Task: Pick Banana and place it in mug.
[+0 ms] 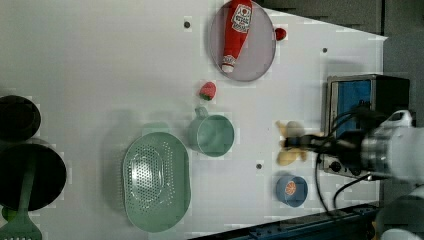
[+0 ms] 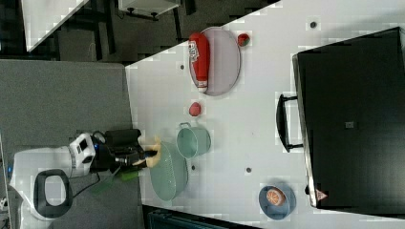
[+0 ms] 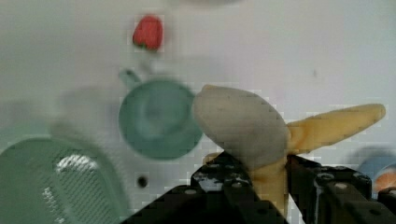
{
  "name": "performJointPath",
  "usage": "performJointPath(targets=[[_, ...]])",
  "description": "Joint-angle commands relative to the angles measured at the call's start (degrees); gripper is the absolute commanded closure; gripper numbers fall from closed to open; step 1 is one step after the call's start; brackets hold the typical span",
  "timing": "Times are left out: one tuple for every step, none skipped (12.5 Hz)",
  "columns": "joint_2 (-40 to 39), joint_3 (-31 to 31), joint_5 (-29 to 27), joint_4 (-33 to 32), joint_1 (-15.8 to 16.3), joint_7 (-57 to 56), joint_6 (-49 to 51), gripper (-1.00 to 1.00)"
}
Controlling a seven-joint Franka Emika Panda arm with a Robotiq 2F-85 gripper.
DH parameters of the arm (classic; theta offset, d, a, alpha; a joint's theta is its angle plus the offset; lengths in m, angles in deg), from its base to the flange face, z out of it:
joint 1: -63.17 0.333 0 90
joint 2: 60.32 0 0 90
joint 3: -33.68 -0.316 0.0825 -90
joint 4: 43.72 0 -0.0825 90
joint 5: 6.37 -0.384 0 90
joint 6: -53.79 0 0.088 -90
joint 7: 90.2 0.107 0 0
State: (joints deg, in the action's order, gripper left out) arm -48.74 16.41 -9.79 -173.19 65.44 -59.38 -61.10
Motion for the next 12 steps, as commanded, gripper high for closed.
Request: performJointPath(targets=[[-3.97, -3.78, -2.16, 0.14, -0.34, 14.31, -0.20, 0.40], [-5.49, -4.74, -2.32, 0.06, -0.33, 17.23, -1.56, 0.40], [-7.17, -5.55, -2.32, -0.04, -0.32, 18.80, -4.10, 0.40], [-8.95, -6.28, -2.32, -0.39, -0.31, 19.21, -6.53, 0.40], [-10.70, -6.81, -2.32, -1.03, -0.31, 19.23, -9.23, 0.40], [-12.38, -7.11, -2.32, -1.72, -0.31, 19.23, -12.14, 0.40], [-13.68, -7.20, -2.32, -2.50, -0.31, 19.25, -14.50, 0.32], [-14.65, -7.11, -2.32, -3.27, -0.31, 19.29, -16.43, 0.12], [-15.40, -7.18, -2.32, -4.10, -0.31, 19.29, -17.43, -0.10], [-15.84, -7.15, -2.32, -4.58, -0.31, 19.29, -18.36, -0.32], [-16.10, -7.09, -2.32, -4.93, -0.31, 19.29, -18.39, -0.55], [-16.19, -7.06, -2.32, -5.05, -0.33, 19.29, -18.39, -0.78]])
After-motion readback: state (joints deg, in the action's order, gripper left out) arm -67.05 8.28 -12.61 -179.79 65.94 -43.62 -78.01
